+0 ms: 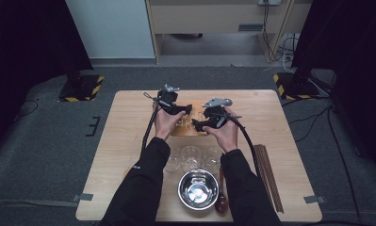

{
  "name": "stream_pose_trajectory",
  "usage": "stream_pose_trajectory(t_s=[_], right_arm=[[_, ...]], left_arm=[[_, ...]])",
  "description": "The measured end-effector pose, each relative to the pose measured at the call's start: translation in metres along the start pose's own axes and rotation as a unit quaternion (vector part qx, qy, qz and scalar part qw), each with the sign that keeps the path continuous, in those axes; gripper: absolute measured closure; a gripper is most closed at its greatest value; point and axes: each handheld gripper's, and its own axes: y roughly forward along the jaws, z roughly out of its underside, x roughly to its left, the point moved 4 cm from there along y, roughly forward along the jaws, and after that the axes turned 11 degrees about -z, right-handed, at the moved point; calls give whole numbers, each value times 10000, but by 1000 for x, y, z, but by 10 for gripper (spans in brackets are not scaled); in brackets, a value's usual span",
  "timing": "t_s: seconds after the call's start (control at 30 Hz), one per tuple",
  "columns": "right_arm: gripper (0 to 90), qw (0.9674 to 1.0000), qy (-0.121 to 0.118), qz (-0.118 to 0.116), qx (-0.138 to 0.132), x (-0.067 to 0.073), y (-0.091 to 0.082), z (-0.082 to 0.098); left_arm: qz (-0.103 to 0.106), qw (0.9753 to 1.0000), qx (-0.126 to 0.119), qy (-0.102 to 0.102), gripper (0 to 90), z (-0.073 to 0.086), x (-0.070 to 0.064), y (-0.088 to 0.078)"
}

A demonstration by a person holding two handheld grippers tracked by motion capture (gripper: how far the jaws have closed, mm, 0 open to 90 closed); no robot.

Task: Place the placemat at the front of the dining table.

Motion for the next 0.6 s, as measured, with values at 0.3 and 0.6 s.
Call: stream_pose_trajectory(t_s=[0.3,0.6], right_arm=[[177,9994,238,-114,221,-12,22,18],[178,9980,385,-171,476,-17,38,32]], left_arm=[[-102,9996,250,90,163,12,-2,24],[-207,9980,564,206,163,25,-2,42]])
